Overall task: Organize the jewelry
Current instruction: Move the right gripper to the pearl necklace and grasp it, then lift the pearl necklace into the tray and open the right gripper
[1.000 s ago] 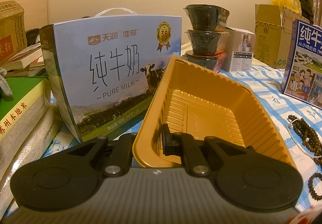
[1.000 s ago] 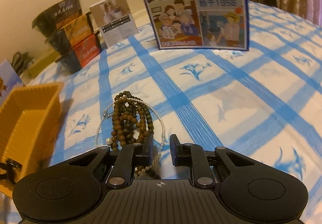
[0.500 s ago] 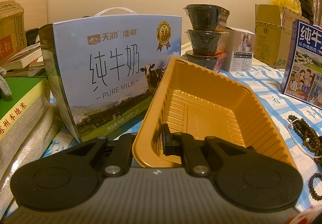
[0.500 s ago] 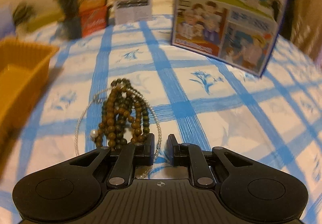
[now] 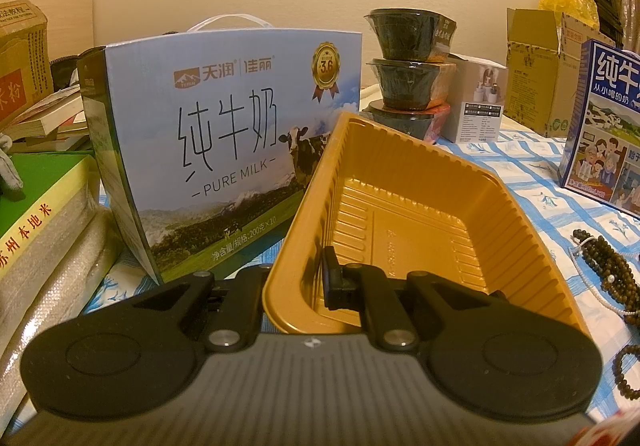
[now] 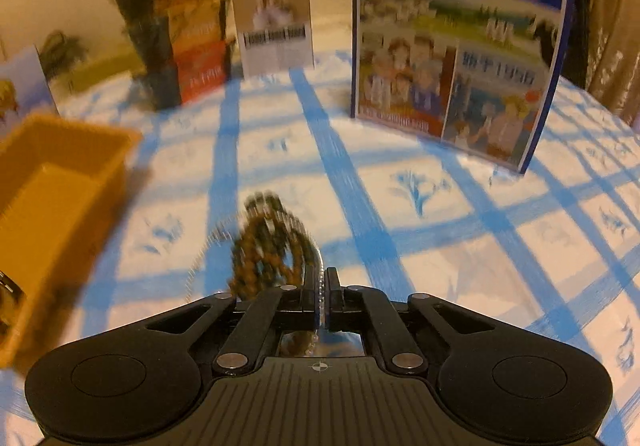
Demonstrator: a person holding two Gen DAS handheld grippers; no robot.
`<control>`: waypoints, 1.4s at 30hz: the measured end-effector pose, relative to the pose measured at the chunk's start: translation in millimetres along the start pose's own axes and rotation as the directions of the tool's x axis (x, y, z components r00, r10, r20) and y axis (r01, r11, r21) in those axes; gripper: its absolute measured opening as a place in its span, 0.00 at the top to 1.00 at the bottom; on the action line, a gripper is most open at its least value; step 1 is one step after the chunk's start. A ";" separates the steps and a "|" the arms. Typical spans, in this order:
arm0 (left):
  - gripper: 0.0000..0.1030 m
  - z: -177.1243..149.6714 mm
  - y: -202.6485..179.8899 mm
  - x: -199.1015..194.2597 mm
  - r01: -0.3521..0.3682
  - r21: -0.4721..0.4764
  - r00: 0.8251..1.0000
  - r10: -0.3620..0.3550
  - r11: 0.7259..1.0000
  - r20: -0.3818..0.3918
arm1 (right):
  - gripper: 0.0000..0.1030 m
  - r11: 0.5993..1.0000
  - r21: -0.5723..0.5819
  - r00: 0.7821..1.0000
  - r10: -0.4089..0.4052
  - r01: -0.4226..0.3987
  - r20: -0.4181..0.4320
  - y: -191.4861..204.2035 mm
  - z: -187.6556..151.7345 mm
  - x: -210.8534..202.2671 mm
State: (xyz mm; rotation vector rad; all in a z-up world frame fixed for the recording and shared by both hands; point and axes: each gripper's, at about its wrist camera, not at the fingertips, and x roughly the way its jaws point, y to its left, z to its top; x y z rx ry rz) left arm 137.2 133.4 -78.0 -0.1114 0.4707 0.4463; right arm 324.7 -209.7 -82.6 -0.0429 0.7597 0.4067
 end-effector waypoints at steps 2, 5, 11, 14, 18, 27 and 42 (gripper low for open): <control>0.90 -0.1 0.4 0.4 0.000 -0.001 1.000 0.000 1.000 0.000 | 0.98 1.000 0.004 0.999 0.020 -0.020 0.031 1.3 10.0 -12.6; 0.90 0.0 0.2 0.3 0.001 0.000 1.000 -0.001 1.000 0.000 | 0.98 0.999 0.011 0.996 0.052 -0.053 0.074 4.0 25.0 -30.2; 0.90 0.2 0.0 1.0 0.001 0.004 1.000 -0.001 1.000 0.002 | 0.98 0.993 0.018 0.982 0.112 -0.116 0.152 11.1 49.2 -61.3; 0.90 0.2 -0.3 0.9 0.001 0.004 1.000 -0.001 1.000 0.002 | 0.98 0.990 0.009 0.975 0.138 -0.141 0.177 17.5 57.5 -74.4; 0.90 1.1 -1.5 0.2 0.002 0.010 1.000 -0.002 1.000 0.004 | 0.98 0.986 -0.012 0.966 0.168 -0.169 0.197 26.0 65.1 -88.9; 0.91 1.7 -2.1 -0.4 0.002 0.014 1.000 -0.003 1.000 0.006 | 0.98 0.973 -0.044 0.948 0.231 -0.226 0.219 41.6 75.5 -114.1; 0.91 3.2 -2.9 -1.3 0.005 0.015 1.000 -0.005 1.000 0.009 | 0.98 0.938 -0.071 0.912 0.345 -0.338 0.220 64.8 84.9 -143.2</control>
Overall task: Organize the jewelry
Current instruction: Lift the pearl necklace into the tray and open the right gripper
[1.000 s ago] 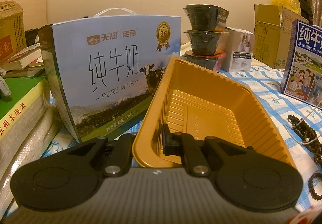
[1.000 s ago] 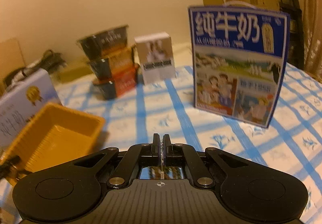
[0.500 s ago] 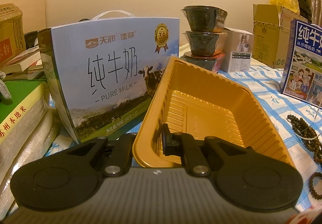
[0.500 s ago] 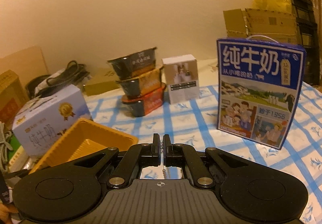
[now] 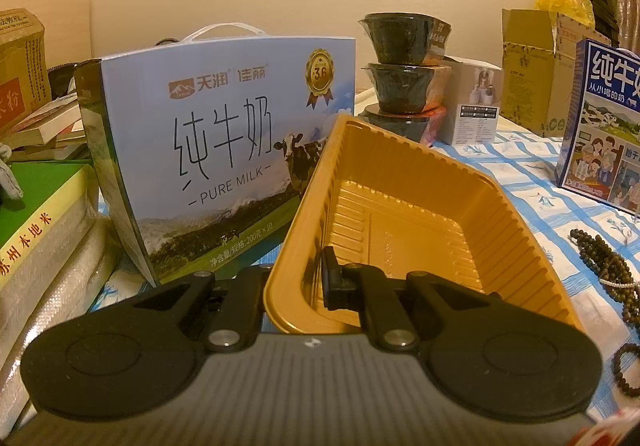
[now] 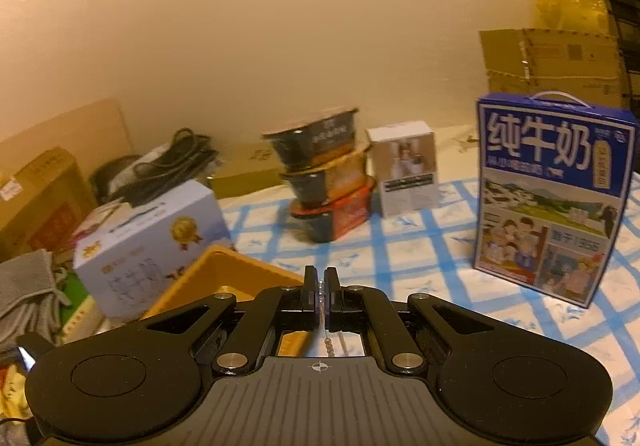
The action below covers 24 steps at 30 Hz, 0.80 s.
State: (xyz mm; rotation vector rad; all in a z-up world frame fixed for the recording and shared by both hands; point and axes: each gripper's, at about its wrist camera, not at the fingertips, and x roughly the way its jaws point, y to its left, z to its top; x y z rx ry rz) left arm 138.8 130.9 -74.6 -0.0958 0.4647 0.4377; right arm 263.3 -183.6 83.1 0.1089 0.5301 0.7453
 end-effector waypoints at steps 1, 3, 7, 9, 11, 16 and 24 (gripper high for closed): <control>0.91 0.1 0.0 -0.1 0.000 -0.001 1.000 0.000 1.000 0.001 | 0.98 1.000 0.001 1.000 0.013 -0.013 0.002 2.9 1.8 -0.8; 0.91 0.2 0.1 0.0 0.000 0.000 1.000 0.000 1.000 0.000 | 0.98 0.999 0.002 0.999 0.037 -0.037 0.008 8.9 4.7 -2.3; 0.91 0.2 0.0 -0.1 0.000 0.000 1.000 0.000 1.000 0.000 | 0.98 0.996 0.016 0.996 0.086 -0.087 0.020 20.5 10.0 -0.6; 0.91 0.1 0.0 0.0 0.000 0.000 1.000 0.000 1.000 0.000 | 0.98 0.994 0.020 0.994 0.111 -0.112 0.022 26.9 12.1 3.9; 0.91 0.4 0.2 0.2 -0.002 -0.002 1.000 0.002 1.000 -0.003 | 0.98 0.991 0.030 0.991 0.131 -0.132 0.021 34.3 13.0 10.7; 0.91 0.5 1.6 0.7 0.000 -0.001 1.000 0.000 1.000 -0.003 | 0.98 0.979 0.055 0.980 0.196 -0.198 0.044 54.6 18.3 31.3; 0.91 -0.7 3.3 1.9 0.004 -0.007 1.000 -0.004 1.000 -0.006 | 0.98 0.950 0.137 0.959 0.271 -0.280 0.079 77.4 11.8 82.7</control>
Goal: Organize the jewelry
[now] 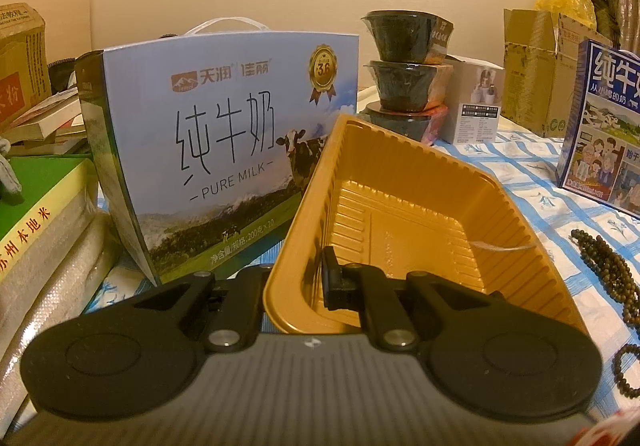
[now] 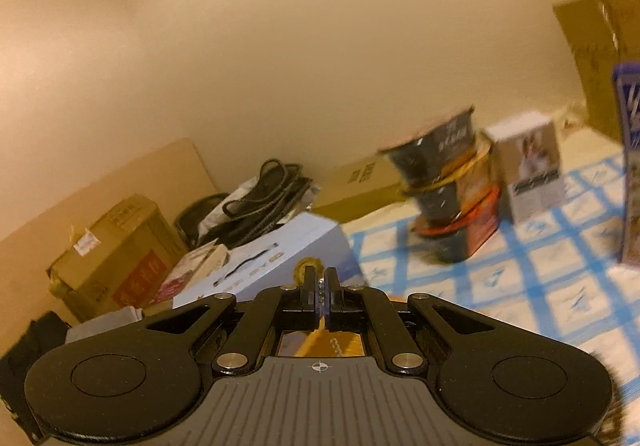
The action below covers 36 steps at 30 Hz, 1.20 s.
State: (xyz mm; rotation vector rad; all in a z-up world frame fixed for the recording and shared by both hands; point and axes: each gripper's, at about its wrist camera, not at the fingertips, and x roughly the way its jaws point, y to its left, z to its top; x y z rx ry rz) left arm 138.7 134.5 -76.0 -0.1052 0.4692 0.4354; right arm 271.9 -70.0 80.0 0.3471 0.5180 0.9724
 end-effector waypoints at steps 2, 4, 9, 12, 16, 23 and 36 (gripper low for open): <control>0.91 -0.2 0.1 0.0 0.001 0.000 1.000 -0.001 1.000 0.000 | 0.98 1.000 0.016 1.000 -0.015 0.015 -0.018 -1.3 -13.6 20.9; 0.91 -0.4 0.5 0.3 0.003 0.000 1.000 -0.003 1.000 -0.002 | 0.98 0.999 0.025 0.999 -0.022 0.023 -0.049 -3.5 -28.4 39.5; 0.91 -1.2 1.2 0.3 0.005 -0.004 1.000 -0.005 1.000 -0.003 | 0.98 0.998 0.041 0.984 -0.047 0.055 -0.171 -10.0 -72.3 73.8; 0.91 -1.2 0.9 0.3 0.004 -0.006 1.000 -0.004 1.000 -0.002 | 0.98 0.994 0.062 0.968 -0.076 0.093 -0.239 -20.5 -96.0 80.0; 0.91 -1.4 1.3 0.9 0.004 -0.008 1.000 -0.004 1.000 -0.005 | 0.85 0.989 0.066 0.954 -0.110 0.134 -0.280 -32.6 -114.6 73.4; 0.90 -1.7 1.4 1.5 0.001 -0.010 1.000 -0.001 1.000 -0.006 | 0.65 0.980 0.081 0.957 -0.158 0.182 -0.244 -45.2 -131.8 23.7; 0.90 -2.0 -1.4 1.4 -0.008 0.002 1.000 0.008 1.000 -0.007 | 0.65 0.889 0.130 0.888 -0.409 0.440 -0.210 -83.2 -175.5 -76.8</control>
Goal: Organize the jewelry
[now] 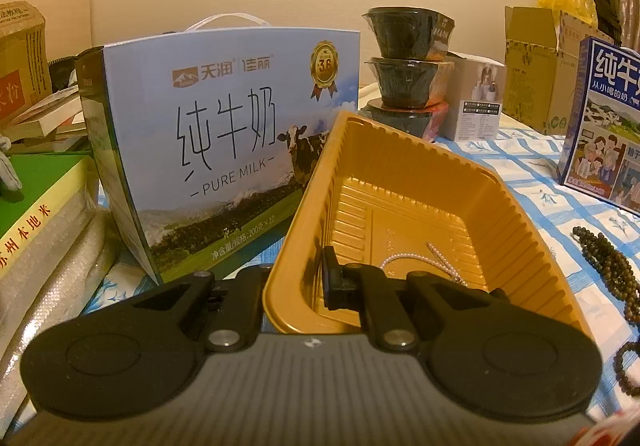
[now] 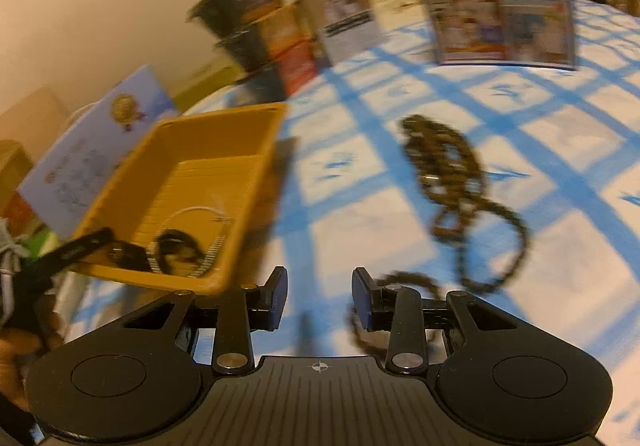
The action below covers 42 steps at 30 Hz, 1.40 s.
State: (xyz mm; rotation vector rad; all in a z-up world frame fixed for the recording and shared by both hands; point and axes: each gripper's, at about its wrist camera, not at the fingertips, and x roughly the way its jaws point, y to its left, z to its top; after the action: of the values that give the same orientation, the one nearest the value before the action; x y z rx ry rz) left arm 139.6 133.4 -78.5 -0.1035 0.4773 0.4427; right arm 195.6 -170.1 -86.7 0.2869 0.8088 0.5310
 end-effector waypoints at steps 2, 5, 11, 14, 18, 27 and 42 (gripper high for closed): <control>0.90 0.2 -0.6 0.0 -0.002 0.001 1.000 0.002 1.000 0.000 | 0.65 1.000 -0.003 1.000 -0.030 0.030 0.009 -7.5 -2.8 -6.7; 0.90 0.3 -1.4 -0.5 -0.004 0.004 1.000 0.004 1.000 -0.001 | 0.65 0.997 -0.009 0.997 -0.079 0.079 0.023 -16.8 -6.9 -14.2; 0.90 0.4 -2.0 -1.3 -0.005 0.010 1.000 0.005 1.000 -0.003 | 0.65 0.990 0.024 0.990 -0.137 0.136 0.023 -35.7 -11.7 -16.6; 0.90 0.1 -1.8 -1.3 -0.006 0.012 1.000 0.006 1.000 -0.003 | 0.65 0.988 0.042 0.989 -0.146 0.145 0.022 -43.8 -11.2 -17.9; 0.90 0.1 -1.9 -1.3 -0.005 0.013 1.000 0.005 1.000 -0.003 | 0.65 0.986 0.046 0.987 -0.158 0.157 0.020 -48.3 -9.8 -17.6; 0.90 -0.3 -1.4 -0.9 -0.005 0.015 1.000 0.005 1.000 -0.003 | 0.65 0.984 0.038 0.984 -0.178 0.177 0.028 -57.1 -1.7 -9.6; 0.90 0.1 -2.4 -1.2 -0.004 0.023 1.000 0.004 1.000 -0.001 | 0.65 0.963 -0.183 0.979 -0.180 0.196 0.098 -29.9 35.0 39.3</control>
State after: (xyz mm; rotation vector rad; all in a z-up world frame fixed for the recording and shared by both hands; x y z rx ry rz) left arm 139.7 130.7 -77.8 -0.0810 0.4838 0.4411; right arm 254.3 -174.8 -100.5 0.0516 0.6928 0.4120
